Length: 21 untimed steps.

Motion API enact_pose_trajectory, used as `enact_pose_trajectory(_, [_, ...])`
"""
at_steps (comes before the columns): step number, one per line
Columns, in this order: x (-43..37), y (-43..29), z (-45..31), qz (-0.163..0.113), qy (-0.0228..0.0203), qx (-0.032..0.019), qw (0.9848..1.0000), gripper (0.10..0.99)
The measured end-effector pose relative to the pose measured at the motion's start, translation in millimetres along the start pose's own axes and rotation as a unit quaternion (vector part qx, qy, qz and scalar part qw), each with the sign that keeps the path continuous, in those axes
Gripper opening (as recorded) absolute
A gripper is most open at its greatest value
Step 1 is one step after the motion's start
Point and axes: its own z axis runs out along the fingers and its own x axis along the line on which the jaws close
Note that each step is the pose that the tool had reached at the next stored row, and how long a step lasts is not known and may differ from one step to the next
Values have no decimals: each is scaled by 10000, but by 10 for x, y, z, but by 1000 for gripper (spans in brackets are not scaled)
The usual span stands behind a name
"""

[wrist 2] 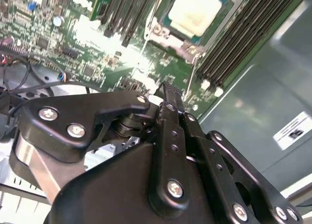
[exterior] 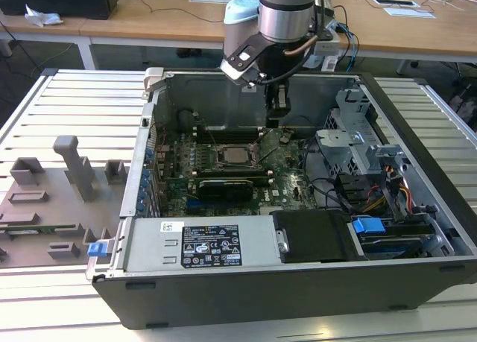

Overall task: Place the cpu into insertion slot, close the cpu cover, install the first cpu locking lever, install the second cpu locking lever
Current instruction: 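Close the cpu cover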

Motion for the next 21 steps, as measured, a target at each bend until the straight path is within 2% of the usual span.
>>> enact_pose_trajectory(4, [0, 81, 6, 0, 1, 6, 10000, 106])
enact_pose_trajectory(7, [3, 199, 13, 1, 0, 23, 10000, 106])
enact_pose_trajectory(10, [13, 280, 19, 0, -3, 41, 10000, 106])
enact_pose_trajectory(14, [13, 290, 111, 1, -2, 52, 10000, 106])
enact_pose_trajectory(16, [13, 371, 143, 1, -3, 116, 9999, 106])
enact_pose_trajectory(17, [13, 408, 153, 2, -3, 165, 9999, 106])
enact_pose_trajectory(19, [13, 452, 173, -21, -1, 345, 9994, 106])
enact_pose_trajectory(21, [13, 454, 183, -52, -1, 418, 9991, 106])
